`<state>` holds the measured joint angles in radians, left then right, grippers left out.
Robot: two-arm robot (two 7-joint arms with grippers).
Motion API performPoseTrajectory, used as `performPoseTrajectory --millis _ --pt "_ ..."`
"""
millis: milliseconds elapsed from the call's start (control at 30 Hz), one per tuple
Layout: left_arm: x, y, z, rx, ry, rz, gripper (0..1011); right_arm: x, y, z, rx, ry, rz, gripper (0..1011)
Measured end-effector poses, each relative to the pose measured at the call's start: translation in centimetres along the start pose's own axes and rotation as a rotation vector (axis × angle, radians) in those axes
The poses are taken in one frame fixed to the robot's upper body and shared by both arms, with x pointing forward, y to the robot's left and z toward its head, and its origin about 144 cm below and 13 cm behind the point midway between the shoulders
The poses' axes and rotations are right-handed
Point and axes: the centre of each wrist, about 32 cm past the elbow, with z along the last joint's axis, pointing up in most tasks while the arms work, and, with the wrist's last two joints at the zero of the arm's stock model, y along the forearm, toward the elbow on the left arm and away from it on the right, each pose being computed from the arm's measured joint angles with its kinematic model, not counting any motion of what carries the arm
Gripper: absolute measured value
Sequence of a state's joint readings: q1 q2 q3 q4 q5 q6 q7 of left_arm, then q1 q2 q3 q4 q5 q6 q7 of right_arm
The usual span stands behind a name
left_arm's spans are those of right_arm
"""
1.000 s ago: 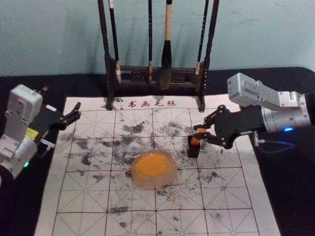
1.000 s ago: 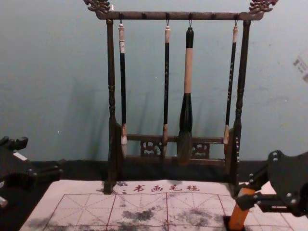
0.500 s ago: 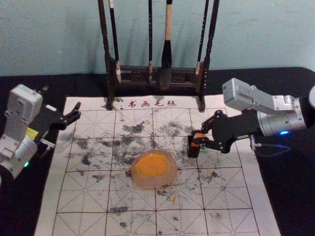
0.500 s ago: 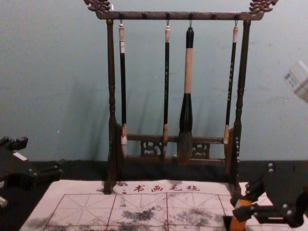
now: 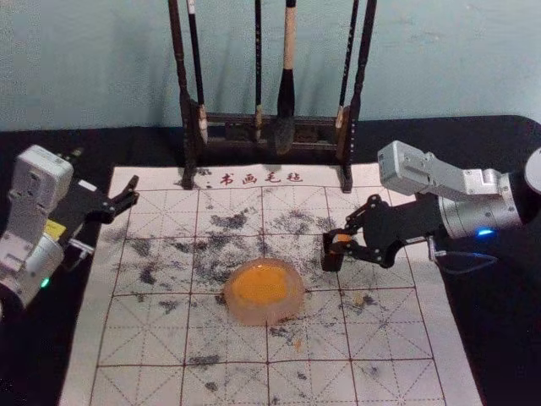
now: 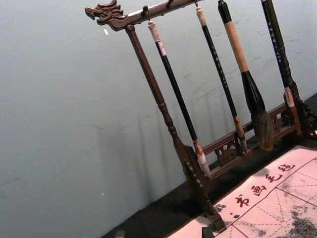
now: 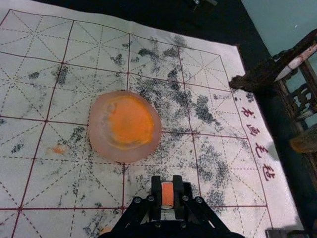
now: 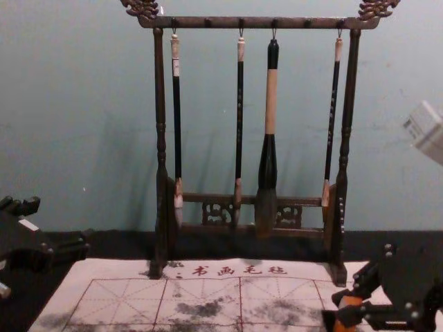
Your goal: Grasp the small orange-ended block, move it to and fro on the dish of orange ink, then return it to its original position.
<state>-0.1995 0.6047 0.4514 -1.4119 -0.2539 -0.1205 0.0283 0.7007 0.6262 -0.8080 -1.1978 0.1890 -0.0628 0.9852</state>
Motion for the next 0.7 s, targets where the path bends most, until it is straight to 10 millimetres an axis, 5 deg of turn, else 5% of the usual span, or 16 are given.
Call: performPoseTrajectory --millis 533,700 --pt "0.00 0.00 0.00 0.000 0.000 0.000 1001 -0.10 0.02 -0.10 -0.004 0.001 -0.004 135" --pt "0.00 0.00 0.00 0.000 0.000 0.000 1001 -0.10 0.03 -0.09 -0.004 0.001 -0.003 249"
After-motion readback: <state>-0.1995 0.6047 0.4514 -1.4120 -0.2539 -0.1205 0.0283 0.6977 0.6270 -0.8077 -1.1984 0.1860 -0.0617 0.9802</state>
